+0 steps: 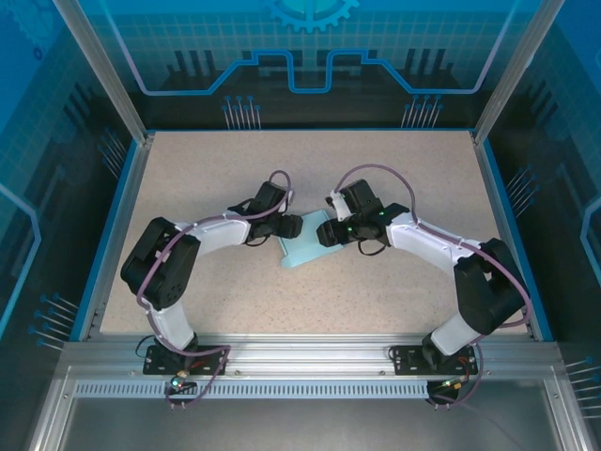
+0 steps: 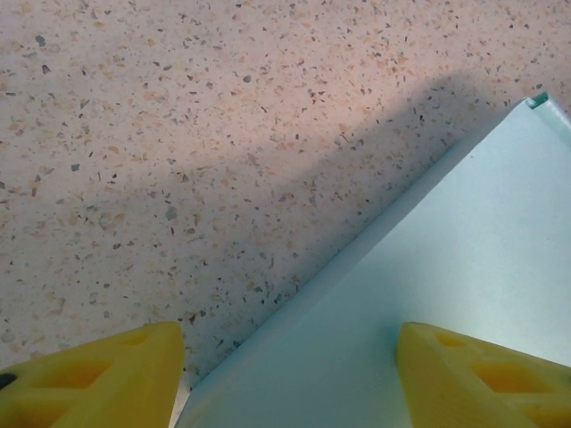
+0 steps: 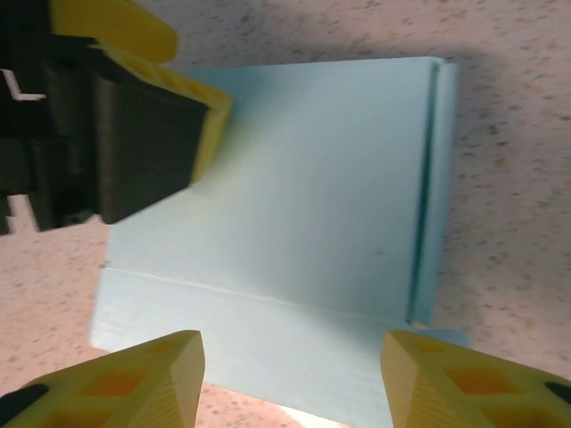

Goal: Fold the paper box

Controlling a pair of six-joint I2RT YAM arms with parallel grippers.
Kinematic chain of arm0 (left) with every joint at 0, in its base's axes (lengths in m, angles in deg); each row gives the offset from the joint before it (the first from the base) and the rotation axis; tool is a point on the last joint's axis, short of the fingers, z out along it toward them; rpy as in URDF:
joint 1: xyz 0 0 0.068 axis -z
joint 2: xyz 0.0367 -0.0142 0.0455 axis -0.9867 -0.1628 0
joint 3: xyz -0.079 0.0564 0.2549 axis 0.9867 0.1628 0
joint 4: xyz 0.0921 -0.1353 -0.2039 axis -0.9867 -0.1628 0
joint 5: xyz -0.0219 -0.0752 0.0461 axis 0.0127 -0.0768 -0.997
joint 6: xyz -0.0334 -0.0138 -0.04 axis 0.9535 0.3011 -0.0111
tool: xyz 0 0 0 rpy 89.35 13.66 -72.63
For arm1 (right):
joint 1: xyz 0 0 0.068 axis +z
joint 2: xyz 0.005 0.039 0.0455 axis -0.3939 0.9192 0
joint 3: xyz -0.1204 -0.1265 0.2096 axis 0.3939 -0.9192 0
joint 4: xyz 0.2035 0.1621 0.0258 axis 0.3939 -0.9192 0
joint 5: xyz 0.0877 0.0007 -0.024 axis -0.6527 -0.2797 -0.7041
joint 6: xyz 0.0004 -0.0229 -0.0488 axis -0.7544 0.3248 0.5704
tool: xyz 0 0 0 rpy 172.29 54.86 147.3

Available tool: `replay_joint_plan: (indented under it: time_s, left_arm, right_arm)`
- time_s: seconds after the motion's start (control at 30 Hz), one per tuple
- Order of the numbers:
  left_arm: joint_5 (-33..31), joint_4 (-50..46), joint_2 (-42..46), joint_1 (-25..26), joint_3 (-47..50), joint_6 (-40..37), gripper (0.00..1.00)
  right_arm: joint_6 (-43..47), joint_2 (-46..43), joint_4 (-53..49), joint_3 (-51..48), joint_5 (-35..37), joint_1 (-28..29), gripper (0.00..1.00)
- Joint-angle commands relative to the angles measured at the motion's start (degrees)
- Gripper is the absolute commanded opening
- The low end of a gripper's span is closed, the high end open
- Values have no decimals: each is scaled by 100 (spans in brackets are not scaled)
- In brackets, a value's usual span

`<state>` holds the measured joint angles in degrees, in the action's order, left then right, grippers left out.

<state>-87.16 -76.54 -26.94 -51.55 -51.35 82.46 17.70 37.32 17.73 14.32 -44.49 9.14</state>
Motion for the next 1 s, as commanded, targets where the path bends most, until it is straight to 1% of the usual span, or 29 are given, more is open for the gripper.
replay_joint_plan:
  time_s: [0.0, 0.17, 0.3, 0.4, 0.5, 0.6, 0.7, 0.8, 0.97]
  left_arm:
    - [-346, -442, 66, 95, 288, 44, 66]
    - [-240, -301, 349, 82, 273, 173, 68]
    - [-123, -267, 534, 27, 236, 204, 71]
    - [70, -290, 681, -102, 286, 176, 73]
    - [536, -381, 757, -324, 397, 117, 74]
    - [970, -563, 619, -506, 421, 47, 74]
    - [1206, -636, 398, -562, 397, 0, 73]
    - [1292, -739, 229, -564, 319, -24, 71]
    - [1185, -837, 197, -562, 378, -95, 68]
  right_arm:
    - [-301, 38, 205, 68, -582, 75, 54]
    - [-371, 393, 551, 141, -700, 69, 50]
    - [-341, 776, 618, 243, -769, 61, 48]
    - [-319, 986, 643, 202, -786, 19, 46]
    - [-285, 1090, 662, 114, -758, -33, 44]
    - [-210, 1149, 662, 81, -682, -76, 43]
    - [-80, 1250, 565, 192, -642, -129, 41]
    - [108, 1335, 418, 376, -590, -162, 41]
    - [365, 1400, 161, 718, -460, -226, 40]
